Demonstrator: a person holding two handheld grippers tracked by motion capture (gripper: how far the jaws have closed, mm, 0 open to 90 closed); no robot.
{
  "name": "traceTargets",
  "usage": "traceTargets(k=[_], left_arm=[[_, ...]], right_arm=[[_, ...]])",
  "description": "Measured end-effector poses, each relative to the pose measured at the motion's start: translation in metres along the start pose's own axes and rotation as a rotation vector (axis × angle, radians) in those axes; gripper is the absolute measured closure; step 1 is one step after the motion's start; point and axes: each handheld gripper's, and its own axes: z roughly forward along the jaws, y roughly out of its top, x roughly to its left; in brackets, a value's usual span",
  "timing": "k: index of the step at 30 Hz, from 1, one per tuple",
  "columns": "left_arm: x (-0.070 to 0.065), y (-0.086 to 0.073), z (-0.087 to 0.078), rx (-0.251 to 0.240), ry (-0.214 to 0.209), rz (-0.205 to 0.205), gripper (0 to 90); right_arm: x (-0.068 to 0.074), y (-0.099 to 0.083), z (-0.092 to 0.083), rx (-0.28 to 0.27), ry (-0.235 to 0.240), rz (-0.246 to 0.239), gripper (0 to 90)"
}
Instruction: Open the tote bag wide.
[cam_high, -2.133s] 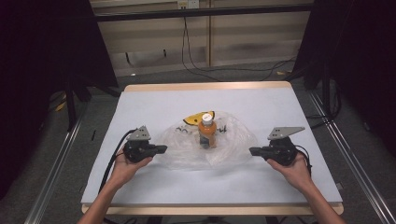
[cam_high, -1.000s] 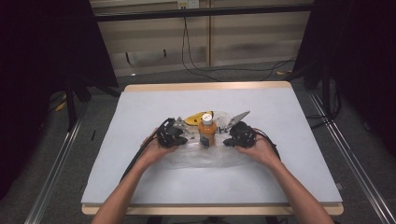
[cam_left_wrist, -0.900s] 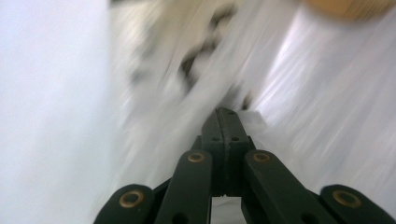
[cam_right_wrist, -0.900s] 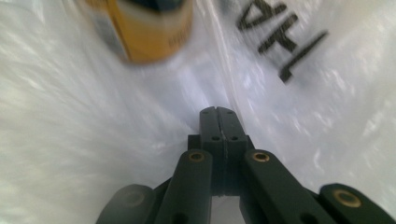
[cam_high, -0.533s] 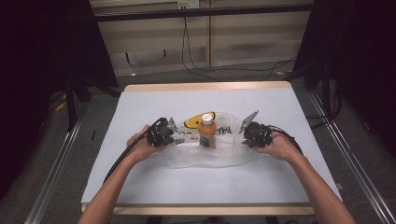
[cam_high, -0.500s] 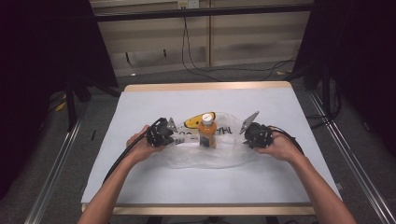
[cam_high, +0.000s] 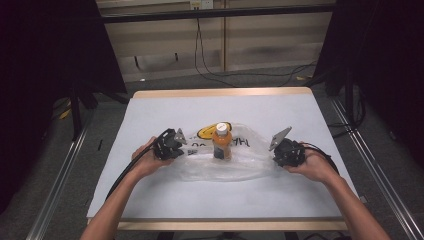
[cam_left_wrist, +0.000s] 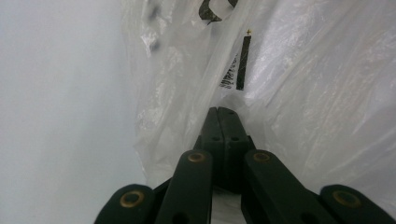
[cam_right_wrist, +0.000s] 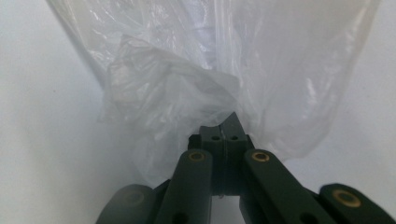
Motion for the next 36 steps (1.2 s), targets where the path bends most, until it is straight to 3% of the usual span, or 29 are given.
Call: traceTargets(k=[5, 8, 10, 11, 13, 14, 15, 16, 17, 18, 21, 23, 26, 28, 30, 32, 36], left_arm=[[0.0, -0.003, -0.001, -0.025, -0.016, -0.036, 90.0], [0.003, -0.004, -0.005, -0.102, -0.054, -0.091, 90.0], [0.003, -0.003, -0.007, -0.12, -0.064, -0.098, 90.0], [0.002, 0.001, -0.013, -0.158, -0.07, -0.101, 90.0], [-0.002, 0.006, -0.019, -0.196, -0.056, -0.098, 90.0], [-0.003, 0.009, -0.022, -0.207, -0.081, -0.089, 90.0], [-0.006, 0.012, -0.025, -0.223, -0.074, -0.081, 90.0], [-0.007, 0.015, -0.029, -0.214, -0.084, -0.059, 90.0], [-0.007, 0.015, -0.029, -0.214, -0.084, -0.059, 90.0], [-0.014, 0.023, -0.033, -0.247, -0.085, -0.053, 90.0], [-0.022, 0.035, -0.033, -0.24, -0.1, -0.034, 90.0], [-0.027, 0.041, -0.027, -0.24, -0.138, -0.039, 90.0], [-0.036, 0.047, -0.017, -0.233, -0.146, -0.038, 90.0], [-0.046, 0.049, -0.003, -0.209, -0.166, -0.041, 90.0], [-0.047, 0.049, 0.001, -0.208, -0.182, -0.052, 90.0], [-0.052, 0.044, 0.009, -0.2, -0.207, -0.066, 90.0], [-0.062, 0.04, 0.012, -0.201, -0.226, -0.042, 90.0]], right_arm=[[-0.001, -0.002, 0.0, -0.024, 0.006, 0.023, 90.0], [-0.005, 0.003, -0.001, -0.067, 0.019, 0.06, 90.0], [-0.006, 0.005, -0.002, -0.087, 0.021, 0.067, 90.0], [-0.01, 0.01, -0.004, -0.134, 0.04, 0.08, 90.0], [-0.01, 0.017, -0.007, -0.163, 0.038, 0.089, 90.0], [-0.01, 0.021, -0.008, -0.181, 0.039, 0.074, 90.0], [-0.01, 0.025, -0.01, -0.195, 0.038, 0.074, 90.0], [-0.009, 0.03, -0.012, -0.211, 0.043, 0.08, 90.0], [-0.01, 0.034, -0.013, -0.229, 0.046, 0.065, 90.0], [-0.009, 0.04, -0.015, -0.244, 0.042, 0.08, 90.0], [-0.012, 0.058, -0.018, -0.272, 0.05, 0.065, 90.0], [-0.013, 0.072, -0.015, -0.259, 0.072, 0.049, 90.0], [-0.012, 0.091, 0.0, -0.207, 0.101, 0.03, 90.0], [-0.012, 0.101, 0.013, -0.177, 0.135, 0.043, 90.0], [-0.013, 0.104, 0.02, -0.155, 0.14, 0.039, 90.0], [-0.015, 0.111, 0.039, -0.095, 0.165, 0.042, 90.0], [-0.024, 0.117, 0.056, -0.061, 0.171, 0.074, 90.0]])
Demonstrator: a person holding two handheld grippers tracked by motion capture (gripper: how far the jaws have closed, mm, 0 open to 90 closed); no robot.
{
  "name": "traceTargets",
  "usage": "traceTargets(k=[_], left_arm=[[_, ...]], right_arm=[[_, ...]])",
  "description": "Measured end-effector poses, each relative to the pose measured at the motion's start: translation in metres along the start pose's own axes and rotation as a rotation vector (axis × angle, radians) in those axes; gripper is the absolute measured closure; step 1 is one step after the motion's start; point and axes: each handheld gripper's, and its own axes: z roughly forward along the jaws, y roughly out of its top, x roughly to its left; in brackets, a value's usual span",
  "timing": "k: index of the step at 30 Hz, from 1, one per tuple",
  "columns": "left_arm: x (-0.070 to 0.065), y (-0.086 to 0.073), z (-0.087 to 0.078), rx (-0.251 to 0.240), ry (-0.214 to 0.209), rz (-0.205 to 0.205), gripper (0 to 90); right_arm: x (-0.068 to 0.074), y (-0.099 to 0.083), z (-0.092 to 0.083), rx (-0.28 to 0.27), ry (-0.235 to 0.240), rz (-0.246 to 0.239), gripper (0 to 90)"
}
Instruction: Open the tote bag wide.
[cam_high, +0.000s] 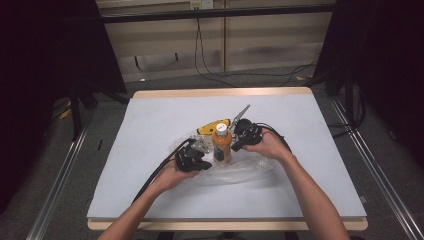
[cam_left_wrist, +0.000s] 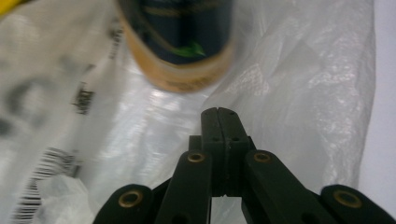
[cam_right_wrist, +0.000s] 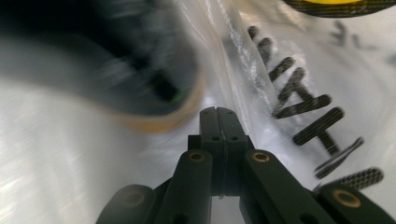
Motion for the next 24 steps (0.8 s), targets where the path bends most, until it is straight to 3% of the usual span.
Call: traceTargets(k=[3, 5, 7, 13, 17, 22, 24], left_arm=[[-0.009, -0.002, 0.001, 0.011, -0.016, 0.028, 90.0], [-0.016, -0.002, -0.001, 0.029, -0.041, 0.063, 90.0], [-0.022, -0.004, -0.001, 0.021, -0.027, 0.083, 90.0], [-0.028, -0.006, -0.003, 0.025, -0.048, 0.113, 90.0], [-0.037, -0.01, -0.005, 0.021, -0.038, 0.131, 90.0], [-0.034, -0.013, -0.006, 0.008, -0.056, 0.099, 90.0], [-0.034, -0.013, -0.007, 0.017, -0.056, 0.108, 90.0]], right_arm=[[-0.007, 0.004, 0.006, 0.007, -0.013, 0.023, 90.0], [-0.019, 0.01, 0.011, -0.023, -0.018, 0.05, 90.0], [-0.025, 0.017, 0.013, -0.023, -0.055, 0.057, 90.0], [-0.044, 0.032, 0.021, -0.047, -0.077, 0.09, 90.0], [-0.053, 0.04, 0.025, -0.064, -0.125, 0.128, 90.0], [-0.055, 0.042, 0.027, -0.075, -0.15, 0.134, 90.0], [-0.055, 0.042, 0.027, -0.079, -0.169, 0.153, 90.0]])
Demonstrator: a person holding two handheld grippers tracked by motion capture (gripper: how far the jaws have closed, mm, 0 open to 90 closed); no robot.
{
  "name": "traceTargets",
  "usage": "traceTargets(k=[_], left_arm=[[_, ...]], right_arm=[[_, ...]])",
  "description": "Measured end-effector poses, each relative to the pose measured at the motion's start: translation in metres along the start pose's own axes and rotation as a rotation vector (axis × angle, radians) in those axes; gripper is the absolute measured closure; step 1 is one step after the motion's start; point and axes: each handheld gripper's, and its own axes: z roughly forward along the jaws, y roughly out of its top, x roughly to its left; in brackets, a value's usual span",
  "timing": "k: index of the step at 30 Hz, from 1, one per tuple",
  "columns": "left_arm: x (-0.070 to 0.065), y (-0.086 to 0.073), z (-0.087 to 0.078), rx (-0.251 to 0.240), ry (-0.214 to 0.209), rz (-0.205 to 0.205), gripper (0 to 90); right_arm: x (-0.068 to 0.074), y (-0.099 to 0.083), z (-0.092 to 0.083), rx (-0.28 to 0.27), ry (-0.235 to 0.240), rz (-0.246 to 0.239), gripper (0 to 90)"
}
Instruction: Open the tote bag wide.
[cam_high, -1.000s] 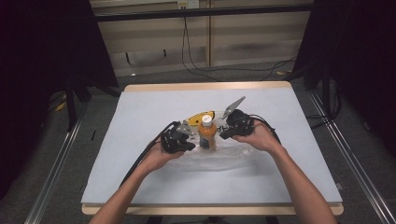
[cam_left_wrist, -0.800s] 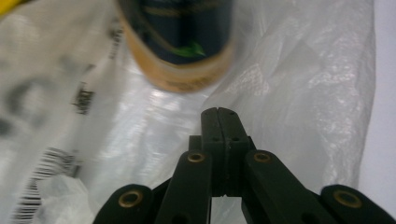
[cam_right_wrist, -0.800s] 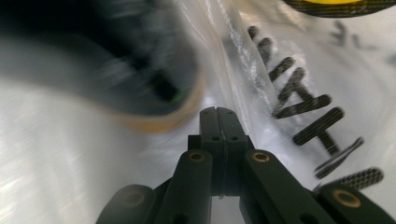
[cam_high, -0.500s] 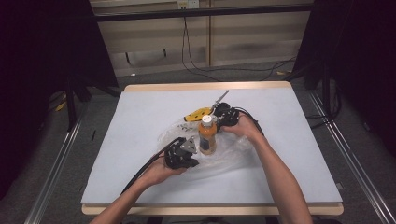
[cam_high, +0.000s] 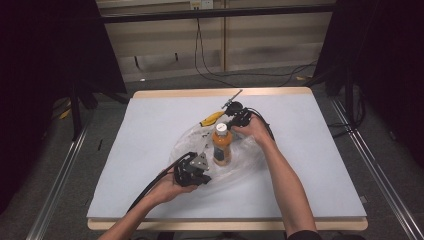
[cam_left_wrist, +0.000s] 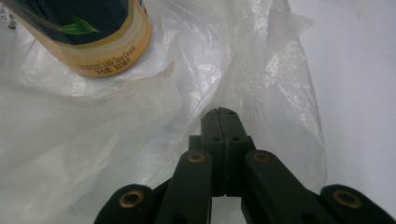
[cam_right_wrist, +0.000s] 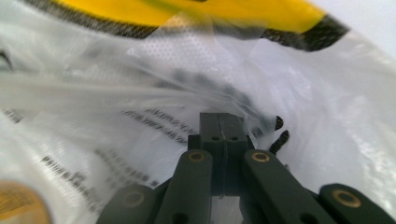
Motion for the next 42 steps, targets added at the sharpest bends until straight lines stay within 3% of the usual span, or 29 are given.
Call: traceTargets(k=[4, 5, 8, 9, 15, 27, 31, 34, 38, 39, 40, 42], left_arm=[[0.001, -0.002, 0.0, -0.013, 0.006, -0.009, 90.0], [0.005, -0.004, 0.0, -0.048, -0.007, -0.02, 90.0], [0.01, -0.007, -0.005, -0.079, -0.036, -0.051, 90.0], [0.01, -0.008, -0.006, -0.119, -0.022, -0.068, 90.0], [0.014, -0.01, -0.019, -0.223, -0.009, -0.125, 90.0], [0.021, -0.016, -0.037, -0.336, 0.02, -0.158, 90.0], [0.022, -0.02, -0.046, -0.416, 0.045, -0.184, 90.0], [0.025, -0.022, -0.049, -0.428, 0.064, -0.193, 89.9], [0.031, -0.03, -0.054, -0.481, 0.117, -0.238, 80.6], [0.032, -0.031, -0.056, -0.49, 0.133, -0.237, 78.7], [0.033, -0.032, -0.057, -0.505, 0.137, -0.238, 75.8], [0.033, -0.033, -0.059, -0.517, 0.138, -0.236, 73.2]], right_arm=[[-0.001, -0.001, -0.001, -0.002, 0.015, -0.001, 90.0], [0.0, -0.002, -0.002, -0.008, 0.03, 0.002, 90.0], [0.003, -0.005, -0.01, -0.043, 0.057, 0.004, 90.0], [0.004, -0.006, -0.014, -0.052, 0.06, 0.001, 90.0], [0.01, -0.014, -0.037, -0.109, 0.079, -0.023, 90.0], [0.01, -0.031, -0.076, -0.275, 0.09, -0.006, 90.0], [0.014, -0.04, -0.089, -0.338, 0.086, 0.002, 90.0], [0.015, -0.043, -0.094, -0.355, 0.085, 0.007, 90.0], [0.02, -0.053, -0.105, -0.412, 0.063, 0.024, 90.0], [0.02, -0.055, -0.107, -0.423, 0.071, 0.03, 88.0], [0.02, -0.058, -0.11, -0.438, 0.071, 0.035, 80.3], [0.021, -0.06, -0.113, -0.452, 0.053, 0.043, 77.8]])
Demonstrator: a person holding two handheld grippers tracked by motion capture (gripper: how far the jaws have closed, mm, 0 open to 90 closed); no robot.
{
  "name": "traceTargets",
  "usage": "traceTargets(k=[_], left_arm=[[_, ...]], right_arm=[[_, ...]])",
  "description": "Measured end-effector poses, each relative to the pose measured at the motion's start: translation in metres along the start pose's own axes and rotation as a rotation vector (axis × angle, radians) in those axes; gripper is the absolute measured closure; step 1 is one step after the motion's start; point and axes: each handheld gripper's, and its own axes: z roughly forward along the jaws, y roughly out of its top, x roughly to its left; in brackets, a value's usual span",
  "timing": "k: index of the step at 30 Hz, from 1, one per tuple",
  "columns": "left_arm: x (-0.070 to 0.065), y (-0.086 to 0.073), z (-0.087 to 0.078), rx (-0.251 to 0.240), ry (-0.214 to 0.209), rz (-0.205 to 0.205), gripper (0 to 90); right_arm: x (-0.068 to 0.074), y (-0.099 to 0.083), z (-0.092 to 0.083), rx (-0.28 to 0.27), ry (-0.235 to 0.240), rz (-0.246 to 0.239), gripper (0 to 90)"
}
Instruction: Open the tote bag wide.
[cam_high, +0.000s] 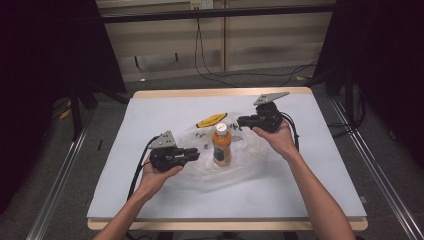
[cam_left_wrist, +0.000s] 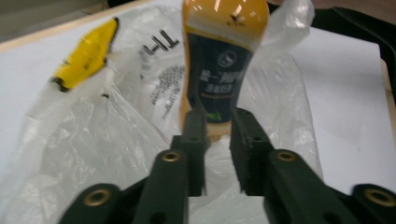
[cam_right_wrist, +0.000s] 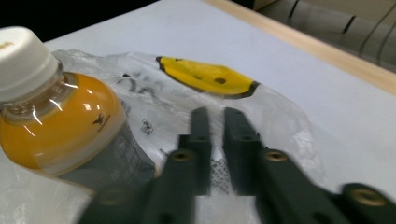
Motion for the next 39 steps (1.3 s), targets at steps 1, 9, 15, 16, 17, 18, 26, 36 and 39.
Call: traceTargets(k=[1, 9, 15, 16, 17, 18, 26, 36, 39], left_arm=[[0.0, 0.002, -0.003, -0.028, 0.02, -0.004, 68.8], [0.002, 0.003, -0.019, -0.067, 0.109, -0.012, 34.0], [0.003, 0.0, -0.032, -0.052, 0.186, -0.019, 13.2], [0.003, -0.001, -0.035, -0.058, 0.185, -0.029, 11.1], [0.002, -0.003, -0.037, -0.061, 0.187, -0.035, 9.4], [0.002, -0.005, -0.04, -0.064, 0.19, -0.038, 7.7], [-0.003, -0.012, -0.059, -0.067, 0.237, -0.041, 2.9], [-0.026, -0.032, -0.088, -0.087, 0.272, -0.043, 2.0], [-0.025, -0.039, -0.094, -0.067, 0.309, -0.053, 2.0]], right_arm=[[0.003, -0.001, -0.007, -0.021, -0.002, -0.004, 71.4], [0.01, -0.013, -0.037, -0.138, -0.05, 0.033, 31.2], [0.014, -0.028, -0.058, -0.171, -0.068, 0.067, 15.4], [0.015, -0.031, -0.061, -0.179, -0.065, 0.083, 9.6], [0.016, -0.033, -0.065, -0.187, -0.069, 0.098, 7.7], [0.017, -0.036, -0.069, -0.201, -0.068, 0.104, 7.2], [0.025, -0.054, -0.096, -0.247, -0.106, 0.106, 1.2], [0.044, -0.087, -0.127, -0.274, -0.149, 0.113, 1.1], [0.051, -0.098, -0.132, -0.272, -0.175, 0.117, 1.1]])
